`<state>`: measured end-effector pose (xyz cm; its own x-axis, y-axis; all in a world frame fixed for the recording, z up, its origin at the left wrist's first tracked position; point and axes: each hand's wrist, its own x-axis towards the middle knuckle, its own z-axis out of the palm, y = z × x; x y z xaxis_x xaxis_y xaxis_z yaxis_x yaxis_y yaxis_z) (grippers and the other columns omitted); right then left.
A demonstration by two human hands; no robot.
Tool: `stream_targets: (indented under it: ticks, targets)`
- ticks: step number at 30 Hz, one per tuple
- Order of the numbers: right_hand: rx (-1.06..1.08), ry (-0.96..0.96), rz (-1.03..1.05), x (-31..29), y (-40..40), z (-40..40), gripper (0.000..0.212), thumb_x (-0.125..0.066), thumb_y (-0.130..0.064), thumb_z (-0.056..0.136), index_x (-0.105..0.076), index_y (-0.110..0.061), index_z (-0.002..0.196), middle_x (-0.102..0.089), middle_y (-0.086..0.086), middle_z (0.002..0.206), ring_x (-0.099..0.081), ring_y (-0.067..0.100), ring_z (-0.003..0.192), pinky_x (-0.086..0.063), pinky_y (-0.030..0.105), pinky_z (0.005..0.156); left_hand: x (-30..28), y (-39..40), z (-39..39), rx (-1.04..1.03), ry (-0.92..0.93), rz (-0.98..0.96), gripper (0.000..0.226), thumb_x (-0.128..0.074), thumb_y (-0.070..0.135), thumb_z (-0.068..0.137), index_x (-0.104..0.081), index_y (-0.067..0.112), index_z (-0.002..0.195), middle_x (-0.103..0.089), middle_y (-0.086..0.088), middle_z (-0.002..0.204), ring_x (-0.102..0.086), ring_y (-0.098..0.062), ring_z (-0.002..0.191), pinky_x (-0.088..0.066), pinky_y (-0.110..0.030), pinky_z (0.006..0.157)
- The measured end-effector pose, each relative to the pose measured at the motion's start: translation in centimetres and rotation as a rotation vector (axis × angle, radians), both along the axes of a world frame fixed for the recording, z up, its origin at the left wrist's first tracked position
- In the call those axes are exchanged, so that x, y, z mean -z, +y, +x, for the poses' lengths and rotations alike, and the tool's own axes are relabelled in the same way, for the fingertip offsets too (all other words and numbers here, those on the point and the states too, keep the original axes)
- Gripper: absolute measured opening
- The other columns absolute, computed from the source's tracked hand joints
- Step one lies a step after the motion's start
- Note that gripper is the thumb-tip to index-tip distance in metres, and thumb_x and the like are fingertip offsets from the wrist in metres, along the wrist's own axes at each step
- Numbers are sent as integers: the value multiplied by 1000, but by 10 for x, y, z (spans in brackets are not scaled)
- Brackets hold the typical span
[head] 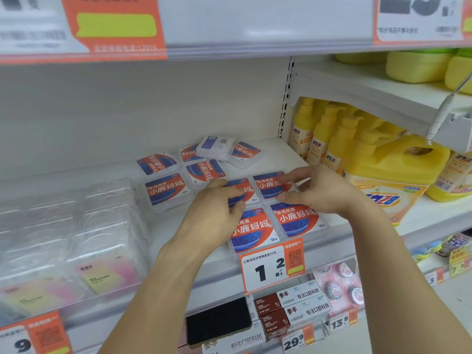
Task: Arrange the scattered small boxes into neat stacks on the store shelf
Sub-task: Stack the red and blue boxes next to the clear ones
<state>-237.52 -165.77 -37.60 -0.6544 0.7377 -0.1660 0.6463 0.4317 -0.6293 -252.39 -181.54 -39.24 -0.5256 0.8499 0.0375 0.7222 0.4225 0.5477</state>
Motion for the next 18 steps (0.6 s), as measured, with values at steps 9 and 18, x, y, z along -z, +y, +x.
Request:
stream_targets:
  ticks: [9, 18]
  targets:
    - [-30, -20, -13, 0, -4, 0, 45, -73, -38, 84, -57, -33, 125, -59, -6, 123, -68, 15, 93, -61, 30, 74, 2, -2, 7, -14, 4, 2, 45, -54, 36, 95, -47, 30, 140, -40, 8, 150, -48, -14, 128, -49, -27, 93]
    - [68, 148, 350, -13, -10, -21, 41, -69, -42, 85, -59, -30, 123, -57, -3, 131, -59, 17, 109, -47, 22, 67, -18, -12, 16, -58, 153, 120, 42, -56, 43, 93, -52, 31, 133, -54, 8, 136, -51, -10, 119, -44, -20, 83]
